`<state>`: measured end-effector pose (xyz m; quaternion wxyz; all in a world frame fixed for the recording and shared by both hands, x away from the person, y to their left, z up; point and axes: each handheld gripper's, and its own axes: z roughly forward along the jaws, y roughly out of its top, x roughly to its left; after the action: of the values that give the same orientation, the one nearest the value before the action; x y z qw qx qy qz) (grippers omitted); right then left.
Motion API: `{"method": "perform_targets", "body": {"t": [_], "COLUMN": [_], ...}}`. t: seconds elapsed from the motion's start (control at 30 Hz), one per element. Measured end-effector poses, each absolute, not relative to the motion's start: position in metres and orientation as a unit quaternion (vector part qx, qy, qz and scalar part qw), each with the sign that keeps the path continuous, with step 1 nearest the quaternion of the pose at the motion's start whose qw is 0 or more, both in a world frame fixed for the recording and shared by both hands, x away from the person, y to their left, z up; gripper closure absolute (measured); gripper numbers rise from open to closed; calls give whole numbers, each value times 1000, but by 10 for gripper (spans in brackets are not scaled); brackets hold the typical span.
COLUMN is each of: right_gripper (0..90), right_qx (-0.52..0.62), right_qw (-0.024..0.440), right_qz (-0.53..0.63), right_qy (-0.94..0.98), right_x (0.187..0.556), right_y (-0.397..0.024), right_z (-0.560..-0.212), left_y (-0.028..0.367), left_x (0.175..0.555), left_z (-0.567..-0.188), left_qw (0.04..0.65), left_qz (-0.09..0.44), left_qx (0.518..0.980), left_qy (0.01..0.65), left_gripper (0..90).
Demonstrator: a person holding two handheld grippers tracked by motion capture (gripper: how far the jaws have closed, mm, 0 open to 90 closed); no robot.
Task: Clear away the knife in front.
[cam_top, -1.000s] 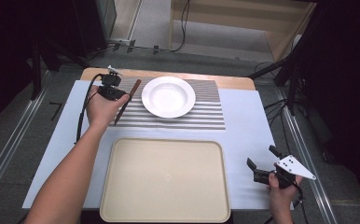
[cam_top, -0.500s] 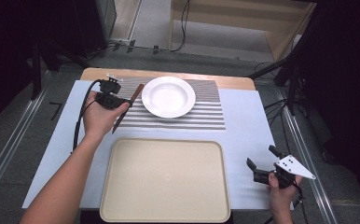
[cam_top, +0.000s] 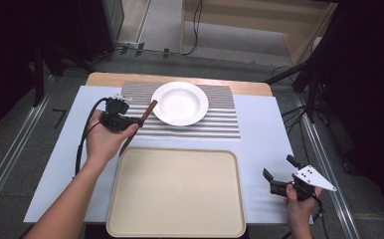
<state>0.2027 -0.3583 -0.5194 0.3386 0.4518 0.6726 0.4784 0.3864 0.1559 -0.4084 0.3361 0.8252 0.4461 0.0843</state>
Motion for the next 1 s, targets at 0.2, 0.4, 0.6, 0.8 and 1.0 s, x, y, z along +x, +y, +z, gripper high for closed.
{"method": "perform_targets", "body": {"t": [0.2,0.4,0.6,0.8,1.0], "right_gripper": [0,0,0,0,0], "right_qx": [452,451,451,452,451], "right_qw": [338,339,338,339,339], "right_qz": [478,479,478,477,477], "right_qy": [673,673,674,673,674], "right_x": [202,202,203,202,202], "right_y": [-358,-358,-358,-358,-358], "right_z": [-519,-519,-519,-519,-519], "left_y": [154,155,156,161,163], "left_x": [366,350,337,321,306], "left_z": [-413,-420,-428,-438,-445], "left_qw": [348,352,352,360,361], "left_qz": [86,79,72,58,55], "left_qx": [824,825,827,824,823], "left_qy": [438,435,433,435,435], "left_gripper": [768,768,768,768,768]}}
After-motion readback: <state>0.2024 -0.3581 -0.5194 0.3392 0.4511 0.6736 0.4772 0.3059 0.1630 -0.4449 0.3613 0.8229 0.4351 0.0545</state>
